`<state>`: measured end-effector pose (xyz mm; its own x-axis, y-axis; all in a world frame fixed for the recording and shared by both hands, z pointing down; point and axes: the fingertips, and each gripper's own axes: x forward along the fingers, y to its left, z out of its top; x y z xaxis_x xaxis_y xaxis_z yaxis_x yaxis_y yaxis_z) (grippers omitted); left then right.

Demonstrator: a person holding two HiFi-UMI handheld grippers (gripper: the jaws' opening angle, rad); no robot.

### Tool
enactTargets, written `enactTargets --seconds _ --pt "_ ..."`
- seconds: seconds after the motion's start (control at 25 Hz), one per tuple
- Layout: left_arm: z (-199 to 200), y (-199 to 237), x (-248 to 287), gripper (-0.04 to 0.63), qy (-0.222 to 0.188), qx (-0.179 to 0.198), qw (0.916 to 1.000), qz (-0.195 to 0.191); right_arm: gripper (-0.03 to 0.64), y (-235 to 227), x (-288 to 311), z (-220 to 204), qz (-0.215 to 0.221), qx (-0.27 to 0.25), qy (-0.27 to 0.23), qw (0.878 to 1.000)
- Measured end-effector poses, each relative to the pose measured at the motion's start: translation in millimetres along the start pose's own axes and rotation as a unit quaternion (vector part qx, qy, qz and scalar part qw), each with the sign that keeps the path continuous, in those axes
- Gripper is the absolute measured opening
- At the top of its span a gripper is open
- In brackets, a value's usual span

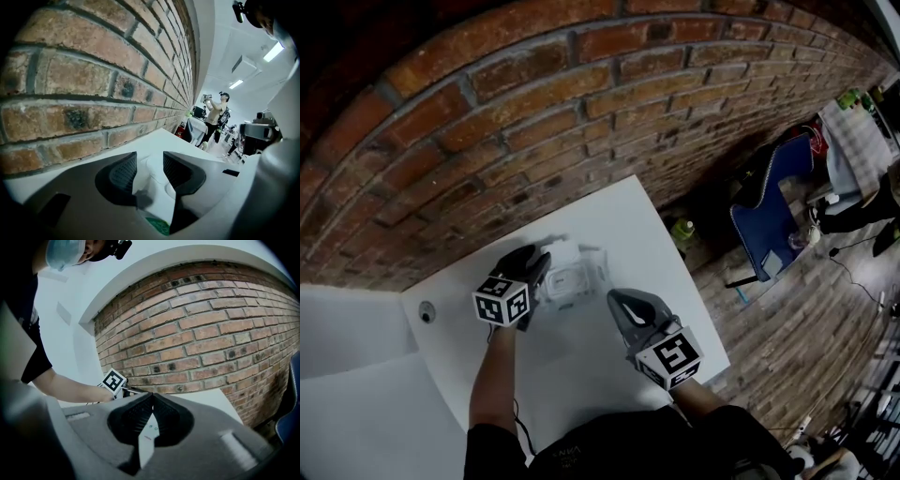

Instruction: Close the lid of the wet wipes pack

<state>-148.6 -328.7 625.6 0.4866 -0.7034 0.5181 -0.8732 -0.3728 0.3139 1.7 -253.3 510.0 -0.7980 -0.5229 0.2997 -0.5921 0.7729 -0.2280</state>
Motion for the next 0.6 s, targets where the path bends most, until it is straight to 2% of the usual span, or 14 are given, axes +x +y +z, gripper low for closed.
enactTargets --seconds 0.28,0.6 --pt "2 9 10 0.173 0.025 -0.021 0.9993 -0.017 -0.002 -7 0 -1 -0.008 0.000 -0.002 1.000" --pt "-11 1 17 0.183 0.096 -0.012 0.9928 -0.070 -0.002 -10 2 -4 -0.011 0.001 -0.002 1.000"
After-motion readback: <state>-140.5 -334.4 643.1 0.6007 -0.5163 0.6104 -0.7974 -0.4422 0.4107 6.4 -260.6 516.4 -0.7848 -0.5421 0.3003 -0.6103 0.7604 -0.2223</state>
